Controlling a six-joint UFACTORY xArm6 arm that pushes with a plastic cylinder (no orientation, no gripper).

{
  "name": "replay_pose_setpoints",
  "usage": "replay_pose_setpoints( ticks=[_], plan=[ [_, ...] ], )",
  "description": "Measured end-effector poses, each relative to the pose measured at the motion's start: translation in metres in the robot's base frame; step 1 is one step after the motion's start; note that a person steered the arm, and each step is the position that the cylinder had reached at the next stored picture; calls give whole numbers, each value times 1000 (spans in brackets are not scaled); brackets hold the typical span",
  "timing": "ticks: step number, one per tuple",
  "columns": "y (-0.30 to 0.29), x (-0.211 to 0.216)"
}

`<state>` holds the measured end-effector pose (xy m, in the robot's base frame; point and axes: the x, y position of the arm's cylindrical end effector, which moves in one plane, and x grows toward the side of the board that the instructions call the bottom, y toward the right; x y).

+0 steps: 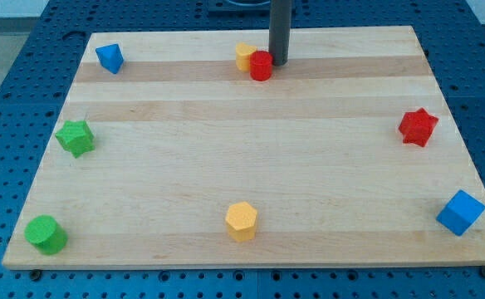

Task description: Move the blue triangle slightly down

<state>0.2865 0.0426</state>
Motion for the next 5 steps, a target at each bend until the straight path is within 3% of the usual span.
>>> replay_pose_setpoints(
  ticks=[1,2,3,5],
  plan=[
    [2,75],
    [-36,85],
    [-80,73],
    [-164,-4]
  ],
)
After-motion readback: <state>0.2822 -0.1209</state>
